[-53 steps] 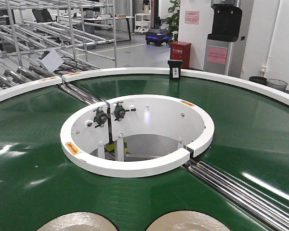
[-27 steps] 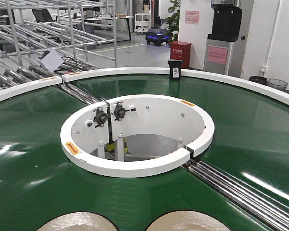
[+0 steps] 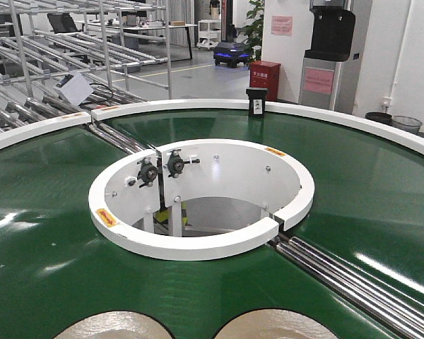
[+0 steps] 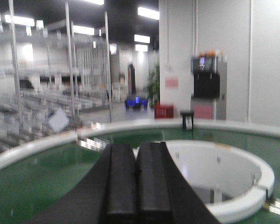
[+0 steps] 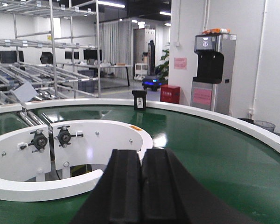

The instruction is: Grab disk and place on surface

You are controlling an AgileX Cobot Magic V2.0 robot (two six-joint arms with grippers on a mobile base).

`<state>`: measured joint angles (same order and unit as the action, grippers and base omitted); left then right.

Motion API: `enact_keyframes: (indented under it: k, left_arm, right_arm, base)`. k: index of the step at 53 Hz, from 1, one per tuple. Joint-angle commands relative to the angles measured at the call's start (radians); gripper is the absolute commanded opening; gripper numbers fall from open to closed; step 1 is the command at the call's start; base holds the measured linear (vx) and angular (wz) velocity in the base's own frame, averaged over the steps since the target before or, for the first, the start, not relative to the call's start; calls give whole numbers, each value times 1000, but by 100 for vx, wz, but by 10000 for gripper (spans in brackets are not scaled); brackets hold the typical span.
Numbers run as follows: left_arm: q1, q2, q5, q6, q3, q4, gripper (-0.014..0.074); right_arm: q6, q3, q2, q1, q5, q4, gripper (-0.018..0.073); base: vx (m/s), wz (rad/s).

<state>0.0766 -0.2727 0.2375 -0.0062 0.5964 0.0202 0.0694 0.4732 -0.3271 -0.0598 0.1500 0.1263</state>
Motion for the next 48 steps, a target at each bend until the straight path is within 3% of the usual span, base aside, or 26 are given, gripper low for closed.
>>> enact_keyframes:
  k: [1,12,21,28,35,43,48]
  left_arm:
    - [4,-107,2,-10,69,1,-8]
    - [4,-279,23,-10,33,1,11]
    - [4,-450,130,-10,17,1,140]
    - [4,-555,118,-10,17,1,304]
    - [4,-650,78,-10,17,1,411]
    - [4,-737,34,-12,19,-33,442]
    - [4,-799,47,-65,20,-81,442]
  right_arm:
    - [-3,75,-125,1,-50,15,-2]
    - [-3,76,-337,1,-50,-46,10]
    - [-3,76,-455,1,-51,-58,71]
    - [-3,76,-493,0,-54,-57,181]
    - [-3,76,-514,0,-57,-57,336]
    - [-3,76,-513,0,-58,-57,491]
    - [-3,76,-513,0,-58,-56,547]
  base:
    - [0,0]
    - [0,0]
    - [0,0]
    - [0,0]
    - [0,0]
    - [0,0]
    - [0,0]
